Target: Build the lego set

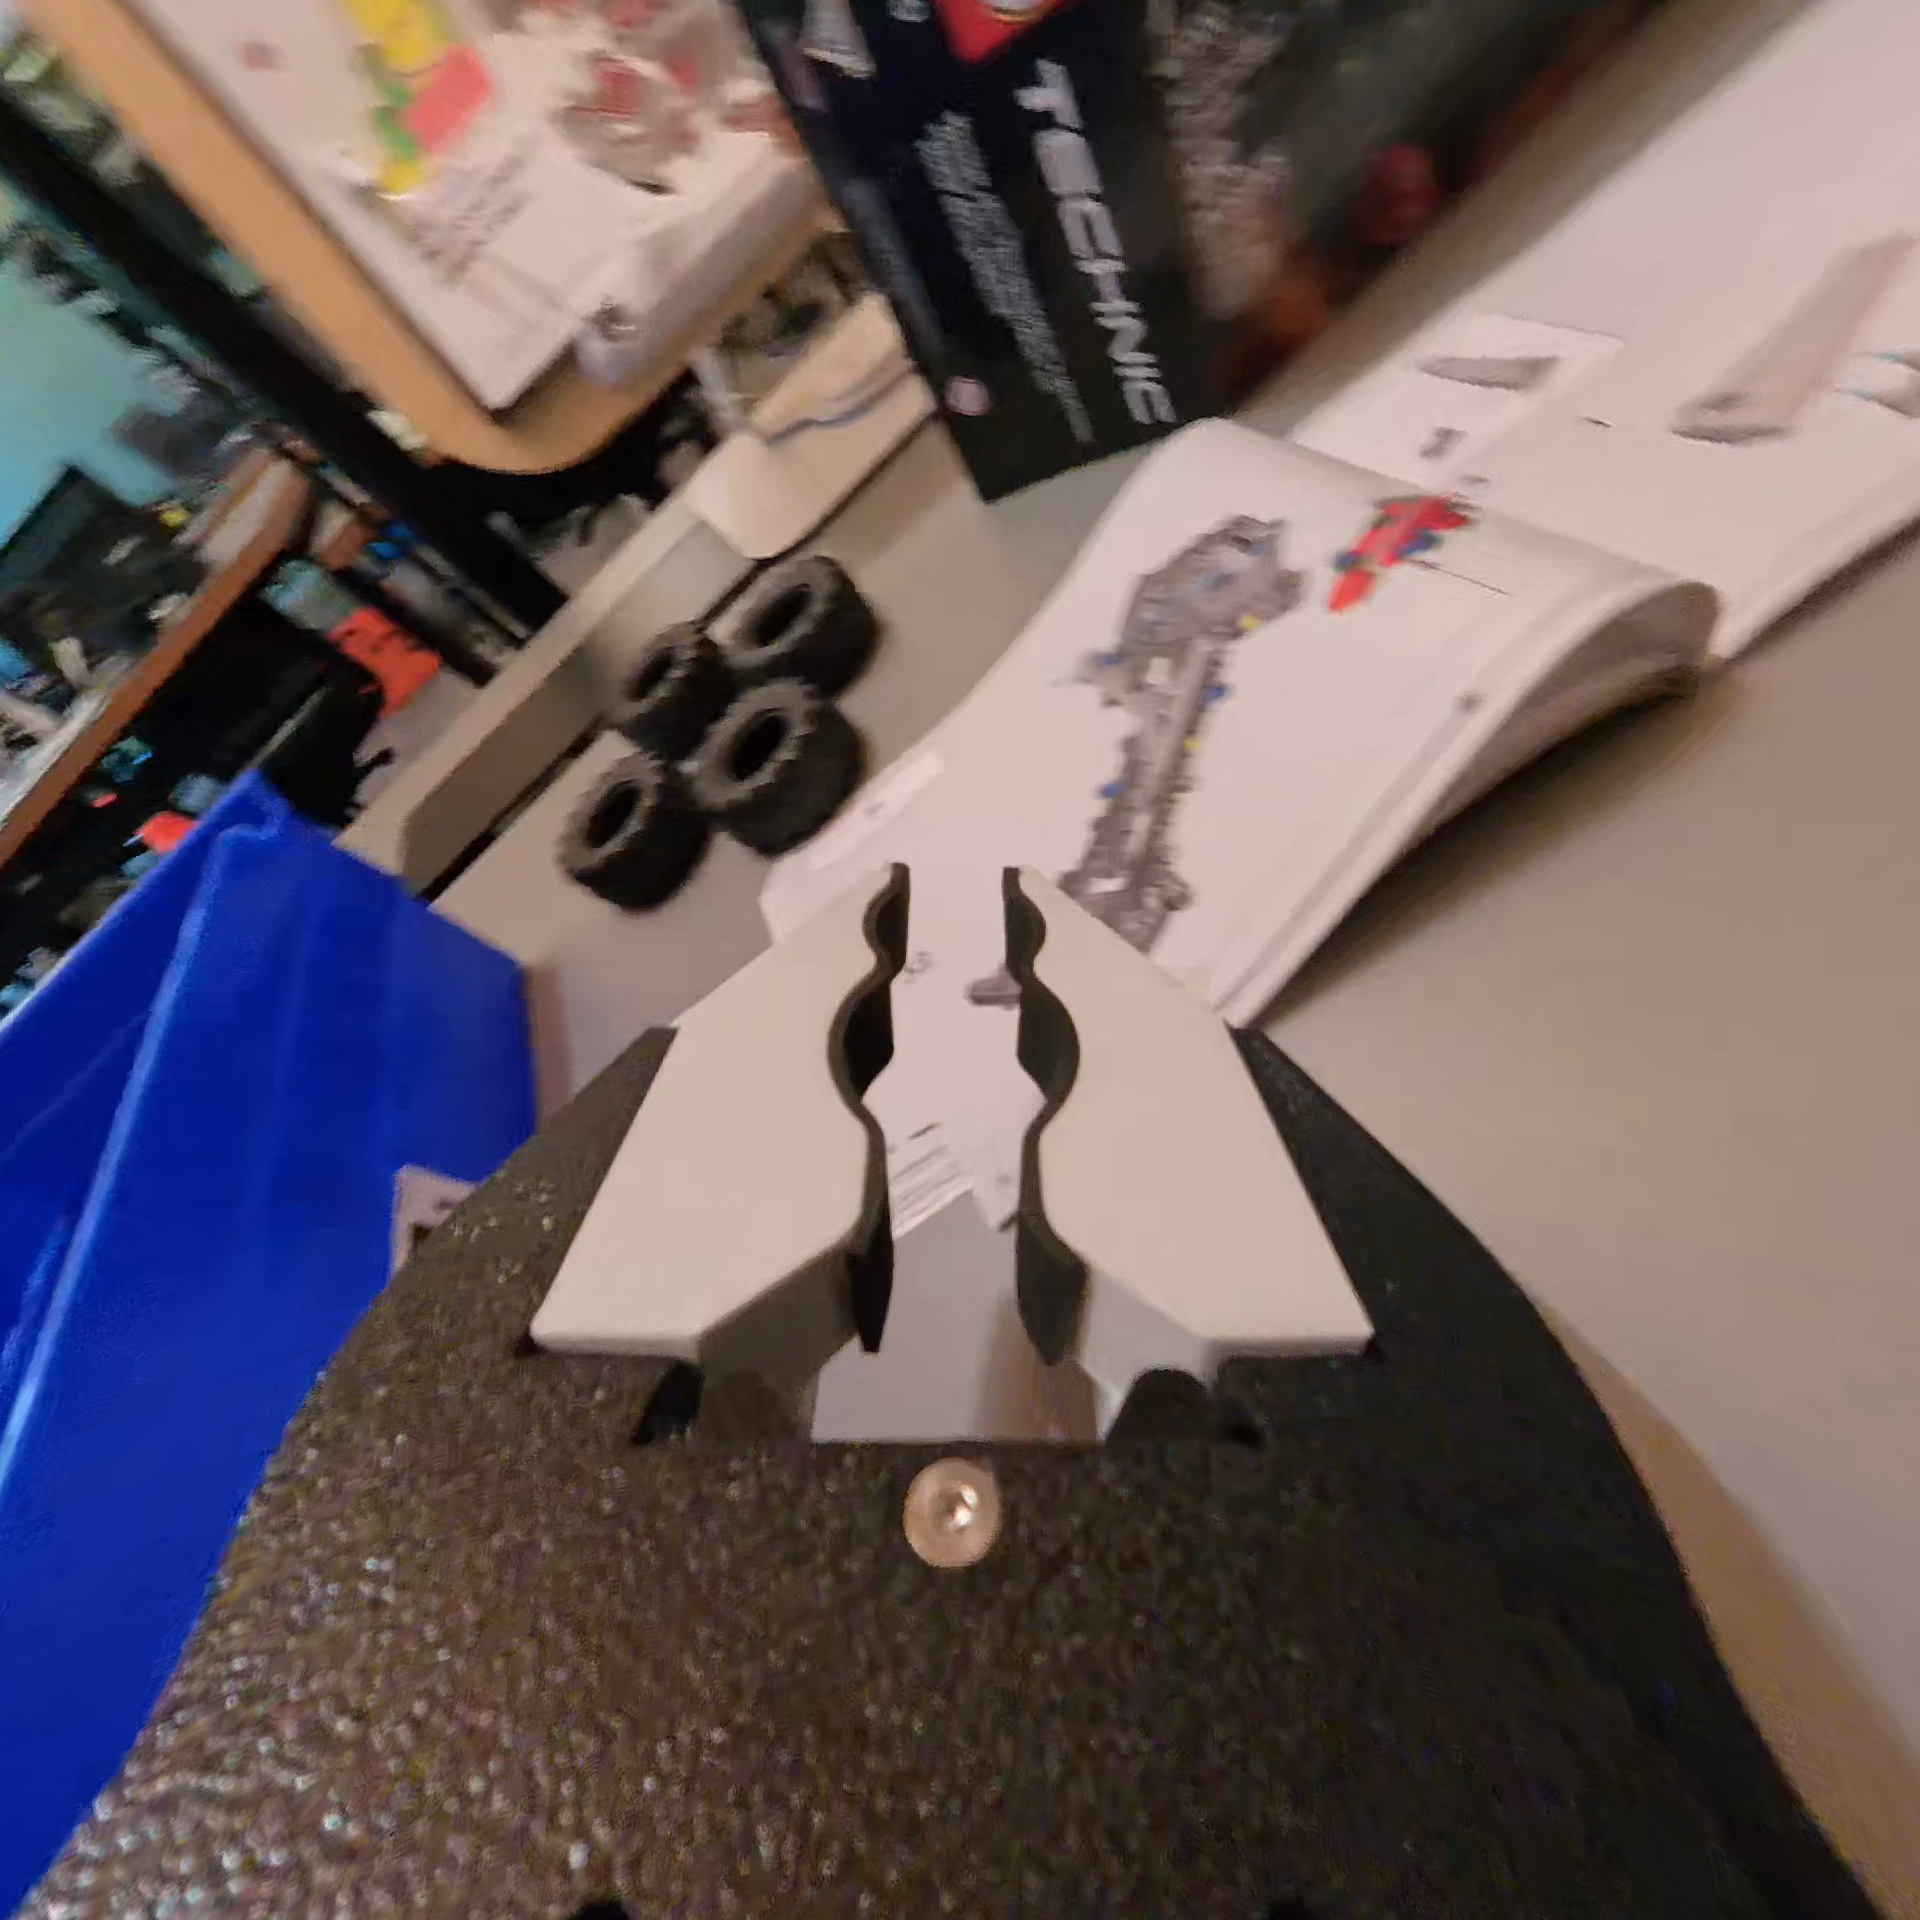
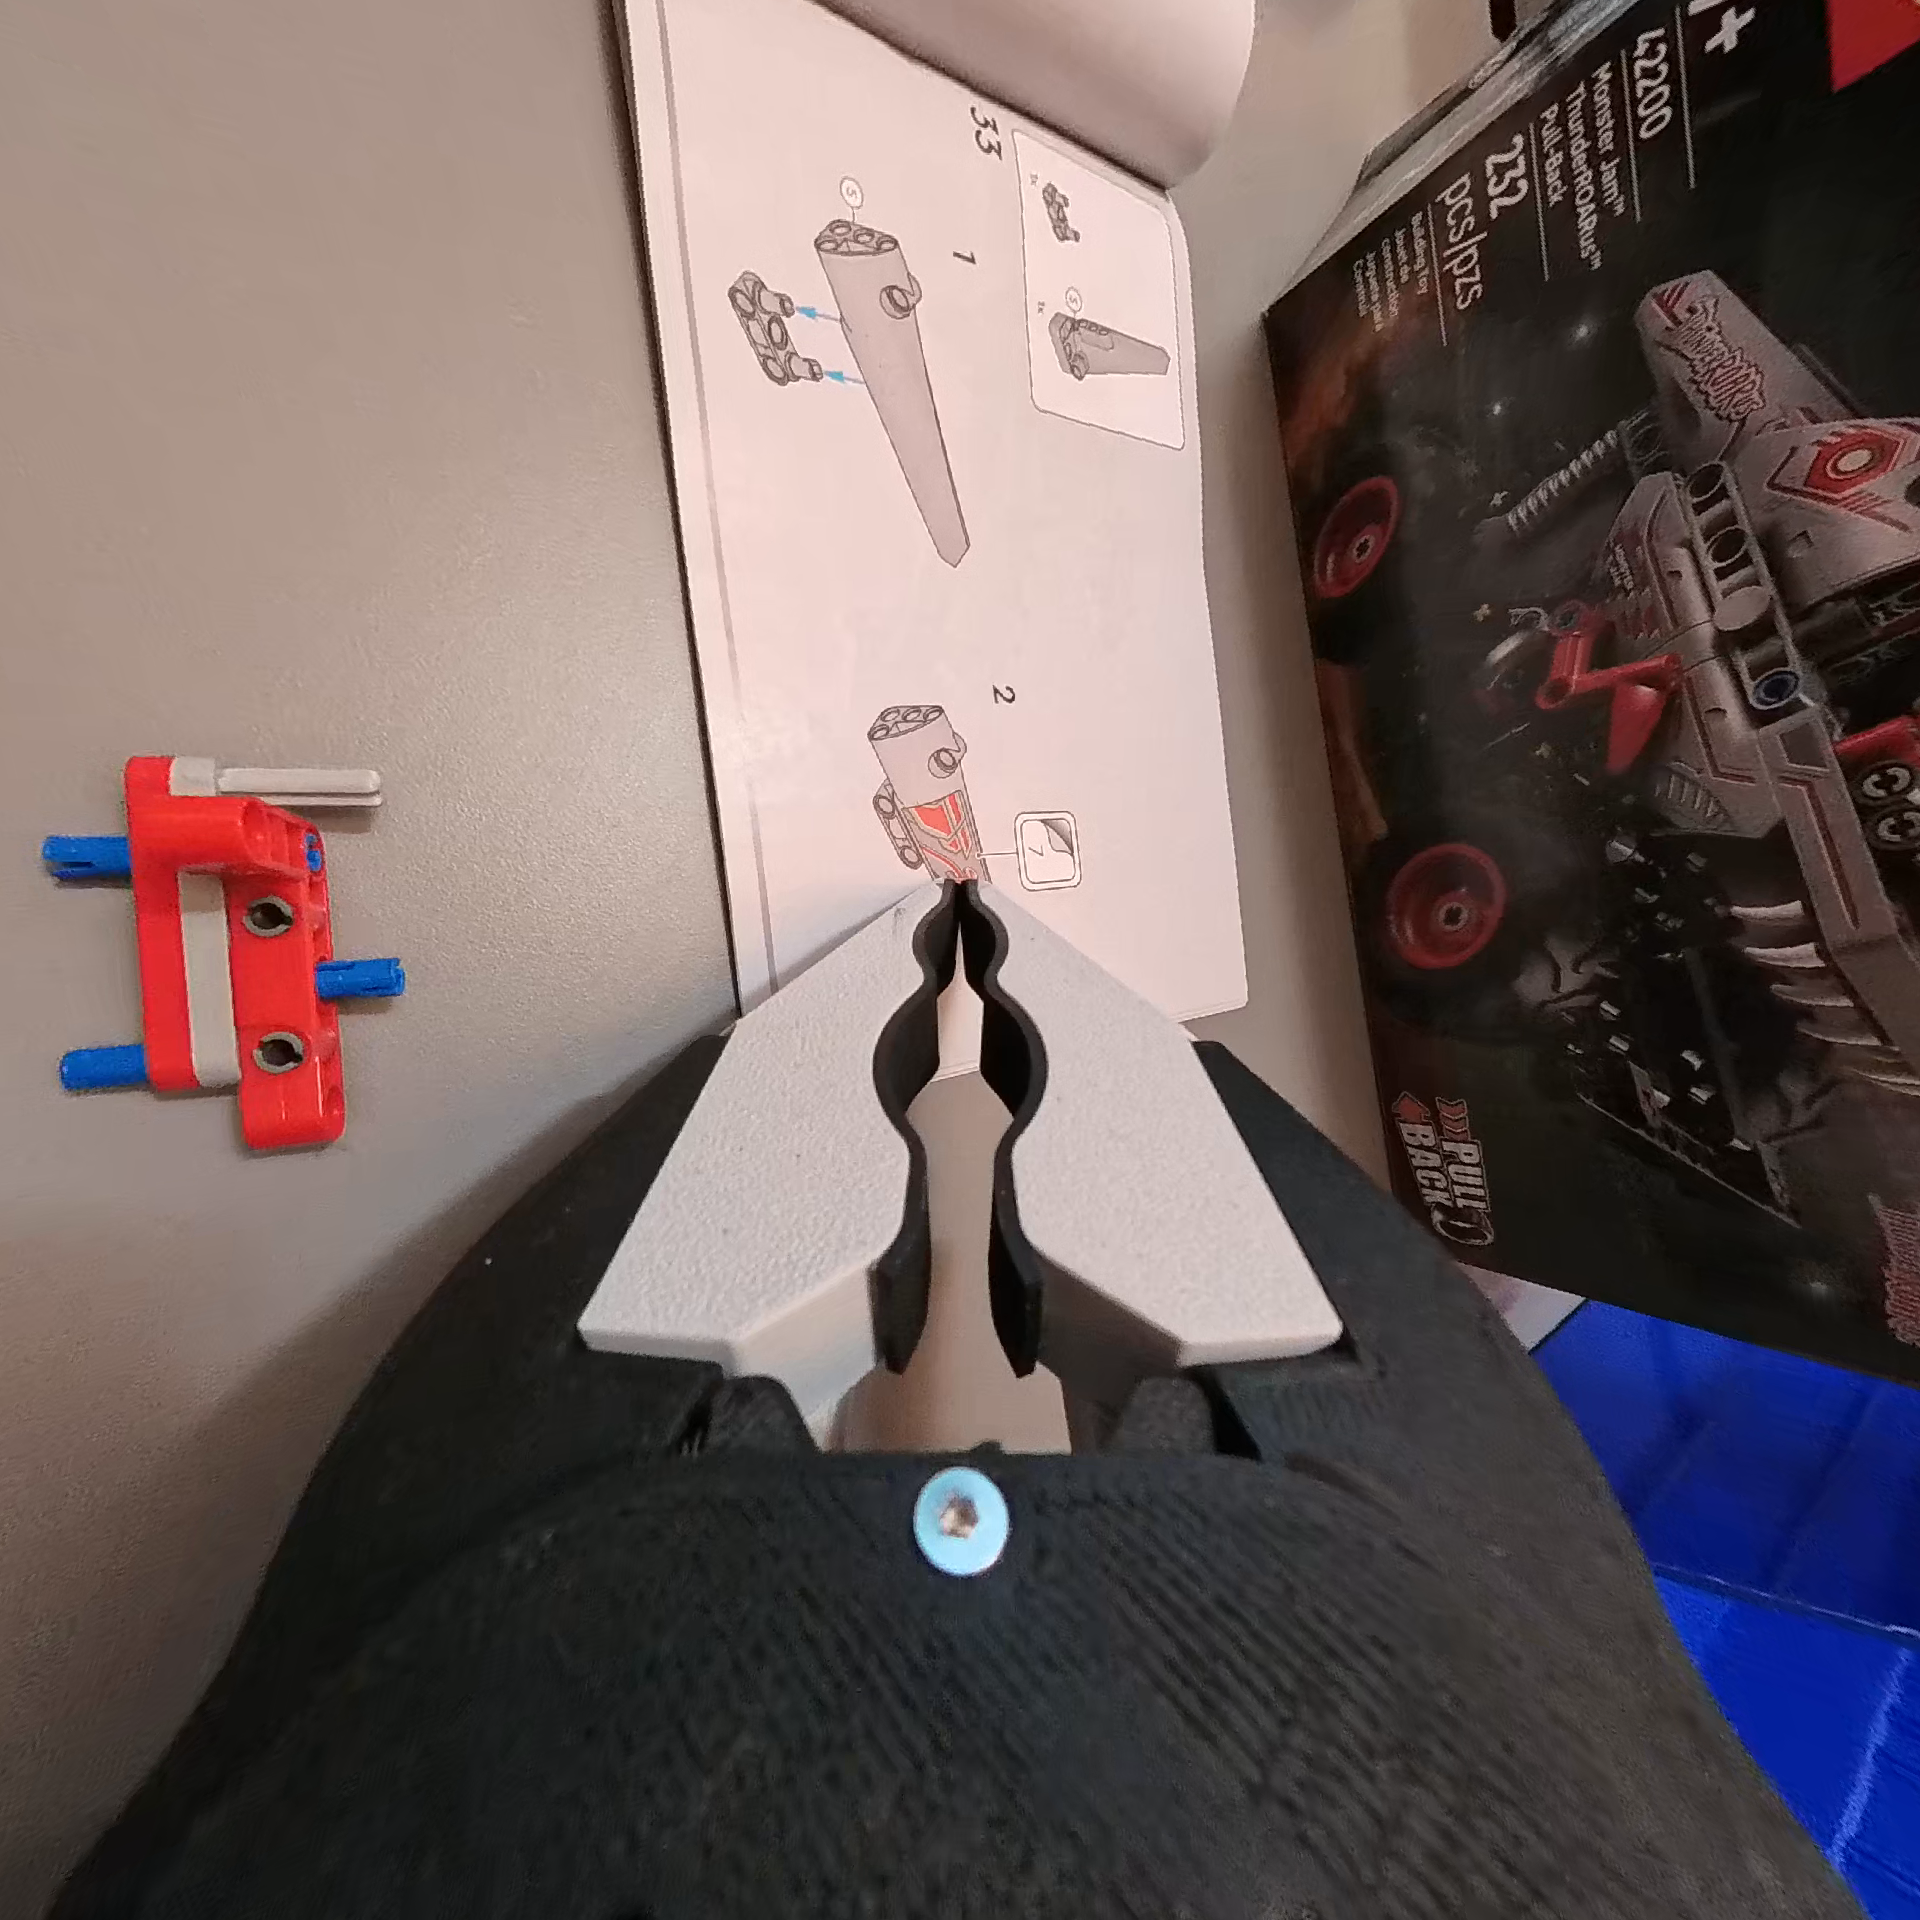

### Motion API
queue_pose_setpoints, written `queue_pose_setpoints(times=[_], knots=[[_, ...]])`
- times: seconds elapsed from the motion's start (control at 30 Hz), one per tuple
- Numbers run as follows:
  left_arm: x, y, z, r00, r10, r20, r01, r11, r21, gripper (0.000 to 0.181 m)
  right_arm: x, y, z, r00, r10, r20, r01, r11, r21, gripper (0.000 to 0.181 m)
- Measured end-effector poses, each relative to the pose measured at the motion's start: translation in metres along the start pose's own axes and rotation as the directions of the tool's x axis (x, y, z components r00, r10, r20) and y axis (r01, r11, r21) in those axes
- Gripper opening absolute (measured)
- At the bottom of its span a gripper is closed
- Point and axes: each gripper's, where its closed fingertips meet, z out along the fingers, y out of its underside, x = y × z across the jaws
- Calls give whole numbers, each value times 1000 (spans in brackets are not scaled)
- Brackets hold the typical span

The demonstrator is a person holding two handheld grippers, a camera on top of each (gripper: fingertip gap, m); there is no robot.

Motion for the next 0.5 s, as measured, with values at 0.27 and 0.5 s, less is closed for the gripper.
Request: queue_pose_setpoints(times=[0.27, 0.5], knots=[[13, 38, 9, 994, 60, -87, -79, 969, -234, 0, 0, 1, -1, 1000, 6, 7, -6, 1000, 0, 0], [15, 41, 2, 986, -63, -152, 21, 965, -263, 0, -4, 3, -5, 999, -10, 34, 11, 1000, -15, 0]])
